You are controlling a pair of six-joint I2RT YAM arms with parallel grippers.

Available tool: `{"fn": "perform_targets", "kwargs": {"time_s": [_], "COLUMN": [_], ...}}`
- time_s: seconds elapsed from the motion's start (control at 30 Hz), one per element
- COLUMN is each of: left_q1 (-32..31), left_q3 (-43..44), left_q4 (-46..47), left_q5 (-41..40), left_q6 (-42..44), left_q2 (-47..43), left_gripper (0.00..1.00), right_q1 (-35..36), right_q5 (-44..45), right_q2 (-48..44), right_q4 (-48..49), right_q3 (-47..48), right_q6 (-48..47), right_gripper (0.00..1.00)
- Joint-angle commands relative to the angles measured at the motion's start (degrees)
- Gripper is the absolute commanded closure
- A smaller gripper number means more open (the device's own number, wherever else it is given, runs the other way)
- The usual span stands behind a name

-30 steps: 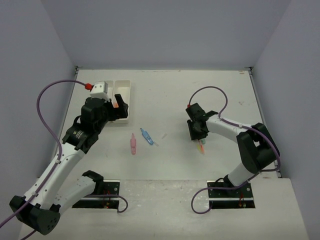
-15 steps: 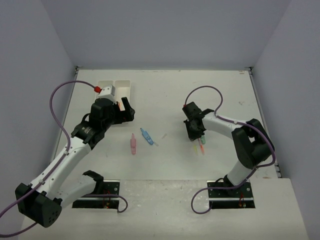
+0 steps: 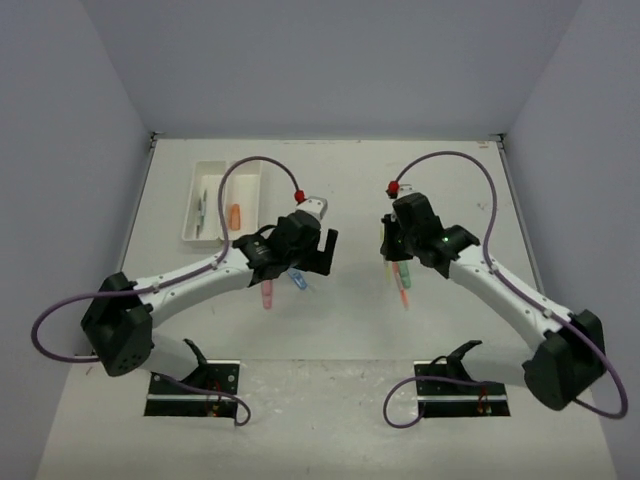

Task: Sort the stationery into containers
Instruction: Pick up the pen from the center of the board, then pick up the pen cap from the center of the board.

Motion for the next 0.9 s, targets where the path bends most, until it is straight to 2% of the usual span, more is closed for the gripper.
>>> {"fn": "perform_targets", "kwargs": {"time_s": [0.0, 0.1, 0.2, 0.4, 0.57, 0.67, 0.8, 0.87], "left_q1": [-4.55, -5.28, -5.85, -6.08, -6.25, -6.25, -6.28, -6.27], "left_q3": [7.37, 9.3, 7.54, 6.76, 7.25, 9.41, 9.08, 9.21], "left_q4": [-1.21, -1.79, -0.39, -1.27, 0.32, -0.74, -3.67, -7.96], "left_q5": [-6.55, -8.24, -8.9, -10.08, -5.94, -5.54, -10.35, -13.5], "left_q6": [3.1, -0.38, -1.25, -3.91, 0.25, 1.54, -5.57, -14.81], "left_q2": [9.76, 14.23, 13.7, 13.46, 16.09, 17.64, 15.85, 14.99], "left_gripper": [0.09, 0.13, 0.22, 0.27, 0.46, 0.49, 0.47, 0.51], "right_q1": [-0.29, -0.29, -0.37, -0.37, -0.37, -0.37, -0.37, -0.37], "right_q5": [3.93, 4.19, 4.69, 4.18, 4.02, 4.13, 4.75, 5.02], "right_q2": [-9.38, -11.85, -12.58, -12.02, -11.71, -12.46, -13.57, -13.8], "right_q4": [-2.16, -3.36, -3.36, -1.77, -1.34, -1.35, -1.37, -1.38], "right_q3": [-0.88, -1.67, -3.46, -5.09, -5.39, -5.66, -6.29, -6.27], "right_q6": [3.86, 3.72, 3.25, 3.19, 2.93, 2.83, 2.6, 2.53], "right_gripper": [1.0, 1.0, 1.0, 1.0, 1.0, 1.0, 1.0, 1.0]}}
